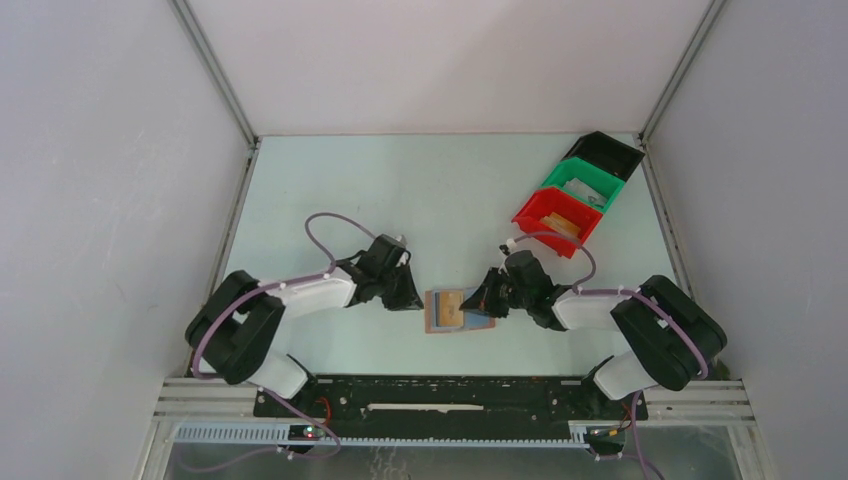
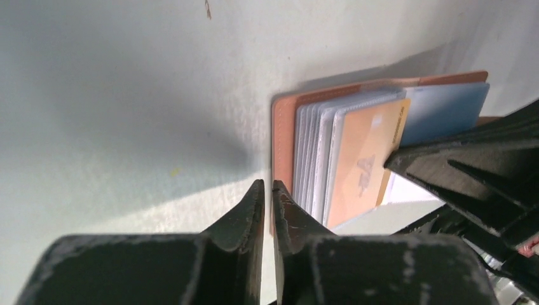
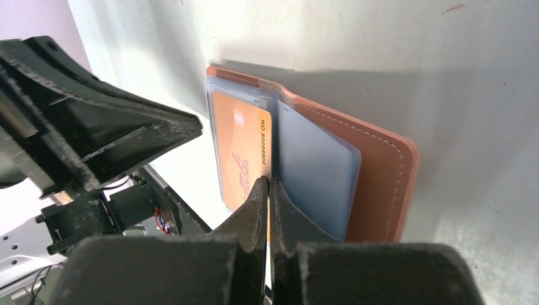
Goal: Take the credit cards out of the card holder
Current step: Remove the credit card from the card holder.
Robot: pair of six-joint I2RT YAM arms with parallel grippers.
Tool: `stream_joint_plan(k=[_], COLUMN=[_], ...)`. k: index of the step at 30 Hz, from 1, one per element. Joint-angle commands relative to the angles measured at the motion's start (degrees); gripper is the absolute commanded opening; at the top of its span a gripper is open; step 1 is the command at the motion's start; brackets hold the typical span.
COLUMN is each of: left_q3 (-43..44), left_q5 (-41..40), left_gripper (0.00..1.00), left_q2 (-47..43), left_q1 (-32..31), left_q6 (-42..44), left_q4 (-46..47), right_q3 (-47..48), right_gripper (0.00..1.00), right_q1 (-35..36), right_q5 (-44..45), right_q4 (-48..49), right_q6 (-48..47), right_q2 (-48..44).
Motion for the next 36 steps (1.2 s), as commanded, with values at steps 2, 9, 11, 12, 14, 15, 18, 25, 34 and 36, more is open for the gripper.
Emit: stream_joint_plan(k=[2,9,11,12,14,15,18,25,34,36], left_q3=[-0.72,0.70,1.50,2.06,3.42,4.13,5.33,5.91,6.23,6.37], left_q5=[-3.65,-3.75,-3.37,-3.37,-3.29,-3.37,-3.75,-5.53,-5.53,-5.62], left_gripper=[0.24,0.43,0.43,0.43,0.43,0.43,0.42,0.39,0.38,0.38], left_q2=[-8.87,-8.40,-7.75,-7.52,-6.73,-6.12,-3.66,2.44,6.47,6.91], left_q1=[-0.84,-1.91,-2.86,-3.54,-5.51,-6.28,-7.11,-7.06,-7.11,-7.11], left_q6=[3.06,3.78,4.09,4.22,4.39,4.48,3.63,2.95,2.84,2.84], left_q4=[-1.59,-3.27,-3.38,-3.34,-3.13,-3.15,-2.80,-5.10,-6.19,-6.51], right_q3=[-0.61,-0.61,-0.61,-0.61,-0.61,-0.61,-0.88,-1.13,-2.45,-2.45], right_gripper=[0.00,0.00,0.00,0.00,0.00,0.00,0.00,0.00,0.00,0.00], right_q1=[-0.54,-0.70,-0.65,-0.69,-0.70,-0.75,-1.33,-3.82,-7.84,-7.82], right_q5=[-1.36,-2.60,-2.79,-2.77,-2.63,-2.64,-3.22,-7.49,-14.46,-14.37], right_q4=[1.09,3.30,3.54,3.50,3.05,2.71,2.66,2.75,6.76,6.73], right_q6=[-3.62,-2.99,-2.93,-2.97,-3.25,-3.47,-4.19,-5.98,-6.88,-6.96], right_q2=[-0.82,1.01,1.29,1.25,0.91,0.66,-0.03,0.12,2.11,1.95])
